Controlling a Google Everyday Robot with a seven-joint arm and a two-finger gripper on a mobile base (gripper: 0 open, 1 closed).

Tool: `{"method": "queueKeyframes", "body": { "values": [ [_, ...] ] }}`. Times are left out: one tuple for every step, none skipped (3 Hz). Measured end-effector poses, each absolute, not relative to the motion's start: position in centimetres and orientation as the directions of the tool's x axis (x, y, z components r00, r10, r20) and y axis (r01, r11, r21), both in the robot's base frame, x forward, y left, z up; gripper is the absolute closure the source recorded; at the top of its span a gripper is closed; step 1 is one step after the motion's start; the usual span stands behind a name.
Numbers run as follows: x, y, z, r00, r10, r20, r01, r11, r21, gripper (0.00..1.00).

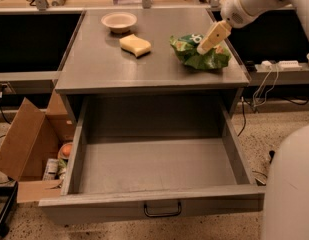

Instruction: Pick green rice chip bag from top drawer and place on counter

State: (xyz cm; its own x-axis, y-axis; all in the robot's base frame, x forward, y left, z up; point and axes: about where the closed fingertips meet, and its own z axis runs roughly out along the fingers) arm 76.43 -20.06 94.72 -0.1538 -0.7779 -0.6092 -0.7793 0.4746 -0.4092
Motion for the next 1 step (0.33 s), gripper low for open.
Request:
{"method": "queueKeyframes", "body": {
  "values": [
    [75.36,-19.25,99.81,-0.082,-0.775,-0.626,-0.742,0.467,-0.480,0.00]
  ]
}}
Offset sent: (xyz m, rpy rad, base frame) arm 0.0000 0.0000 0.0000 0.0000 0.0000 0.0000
